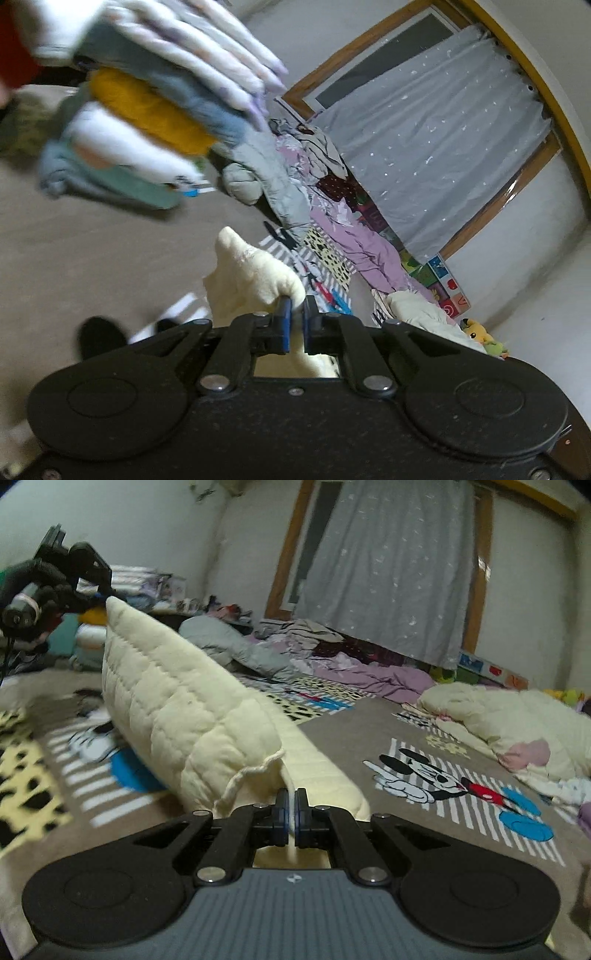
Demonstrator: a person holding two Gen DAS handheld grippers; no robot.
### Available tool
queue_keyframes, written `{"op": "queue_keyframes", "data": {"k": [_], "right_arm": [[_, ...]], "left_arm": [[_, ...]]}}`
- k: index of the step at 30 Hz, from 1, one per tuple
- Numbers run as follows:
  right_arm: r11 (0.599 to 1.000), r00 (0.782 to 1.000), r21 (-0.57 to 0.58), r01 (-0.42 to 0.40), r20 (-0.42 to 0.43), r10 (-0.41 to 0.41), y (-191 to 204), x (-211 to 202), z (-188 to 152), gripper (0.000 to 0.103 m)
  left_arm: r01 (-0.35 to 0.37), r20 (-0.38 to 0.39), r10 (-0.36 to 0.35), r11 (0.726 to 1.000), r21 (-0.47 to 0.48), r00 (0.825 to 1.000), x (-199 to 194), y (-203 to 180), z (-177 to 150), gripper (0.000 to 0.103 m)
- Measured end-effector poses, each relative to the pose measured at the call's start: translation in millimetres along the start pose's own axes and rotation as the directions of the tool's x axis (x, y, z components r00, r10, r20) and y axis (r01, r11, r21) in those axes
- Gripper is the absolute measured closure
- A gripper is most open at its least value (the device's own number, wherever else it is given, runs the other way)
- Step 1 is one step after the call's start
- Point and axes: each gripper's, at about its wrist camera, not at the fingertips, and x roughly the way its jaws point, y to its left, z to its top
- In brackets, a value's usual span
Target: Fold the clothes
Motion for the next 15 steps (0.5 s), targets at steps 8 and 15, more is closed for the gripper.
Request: {"op": "queue_keyframes", "data": {"k": [8,15], "right_arm": [[0.986,1.0,0.164,-0.016,-0.011,0.018,-49.3,43.5,3.4,0.1],[0.953,0.998,0.302,-0.037,-0.045,0.053,-73.3,69.7,-11.0,0.1]], "left_arm": [[0.021,-0.009,-0.021,1.0,0.007,1.0,84.5,-40.0,-4.1,0.099],[-0.011,-0.046,0.013,0.999,0.042,0.999,151.9,-58.9,-23.0,0.099]]}}
